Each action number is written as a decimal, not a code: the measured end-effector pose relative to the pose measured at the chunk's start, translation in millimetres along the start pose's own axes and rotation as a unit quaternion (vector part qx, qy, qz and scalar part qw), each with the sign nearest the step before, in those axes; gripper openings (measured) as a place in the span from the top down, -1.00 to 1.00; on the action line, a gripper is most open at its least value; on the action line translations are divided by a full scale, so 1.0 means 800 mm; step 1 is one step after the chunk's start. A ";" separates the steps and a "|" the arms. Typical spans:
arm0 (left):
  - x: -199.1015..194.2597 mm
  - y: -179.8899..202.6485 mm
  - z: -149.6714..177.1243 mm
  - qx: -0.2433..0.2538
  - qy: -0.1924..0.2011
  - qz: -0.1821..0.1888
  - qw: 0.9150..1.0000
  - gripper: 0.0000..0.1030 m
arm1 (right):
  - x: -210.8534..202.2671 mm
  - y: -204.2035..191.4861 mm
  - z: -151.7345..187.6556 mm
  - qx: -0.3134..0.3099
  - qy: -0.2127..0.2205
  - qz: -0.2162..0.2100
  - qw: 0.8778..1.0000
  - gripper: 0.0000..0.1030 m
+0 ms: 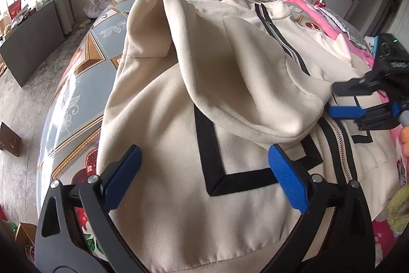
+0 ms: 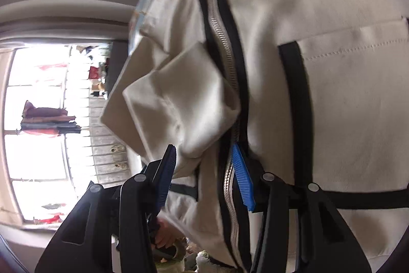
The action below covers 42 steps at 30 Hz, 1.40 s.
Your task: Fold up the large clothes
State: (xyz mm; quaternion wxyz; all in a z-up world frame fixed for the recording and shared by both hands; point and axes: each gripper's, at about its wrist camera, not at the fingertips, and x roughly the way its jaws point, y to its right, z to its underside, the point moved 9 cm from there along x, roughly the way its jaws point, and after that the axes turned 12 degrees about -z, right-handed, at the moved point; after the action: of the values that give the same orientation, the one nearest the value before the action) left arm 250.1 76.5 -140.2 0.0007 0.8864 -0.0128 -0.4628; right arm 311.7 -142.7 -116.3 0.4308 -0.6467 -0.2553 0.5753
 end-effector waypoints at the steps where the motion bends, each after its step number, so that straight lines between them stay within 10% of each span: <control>1: 0.000 0.000 0.000 0.001 0.001 0.000 1.000 -0.86 | 0.003 0.004 -0.002 0.007 0.007 0.003 1.000 0.13; 6: -0.003 -0.004 0.001 -0.019 0.007 0.014 1.000 -0.86 | 0.004 -0.014 -0.019 -0.028 0.055 0.029 0.998 0.78; 11: -0.012 -0.015 -0.004 -0.050 0.009 0.046 0.998 -0.86 | -0.021 -0.117 -0.060 -0.127 0.110 0.016 0.986 0.83; 17: -0.026 -0.031 -0.017 -0.047 0.041 0.004 0.998 -0.86 | -0.172 -0.246 -0.095 -0.251 0.273 -0.005 0.929 0.83; 27: -0.036 -0.070 -0.054 -0.050 0.079 -0.064 0.994 -0.86 | -0.152 -0.008 -0.096 -0.054 0.216 0.054 0.973 0.83; 33: -0.016 -0.077 -0.075 -0.016 0.072 -0.114 0.991 -0.86 | -0.172 -0.053 -0.092 -0.115 0.223 0.029 0.968 0.70; 36: -0.013 -0.088 -0.082 -0.021 0.072 -0.120 0.990 -0.86 | -0.181 -0.014 -0.080 -0.113 0.211 0.103 0.965 -0.08; 42: -0.031 -0.111 -0.080 -0.006 0.075 -0.122 0.990 -0.86 | -0.188 -0.004 -0.064 -0.175 0.179 0.234 0.940 -0.11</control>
State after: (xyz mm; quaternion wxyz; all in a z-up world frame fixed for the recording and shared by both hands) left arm 290.3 165.1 -84.1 -0.0498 0.9134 0.0981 -0.3919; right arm 330.4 -279.1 -36.6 0.2028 -0.8454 -0.1124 0.4812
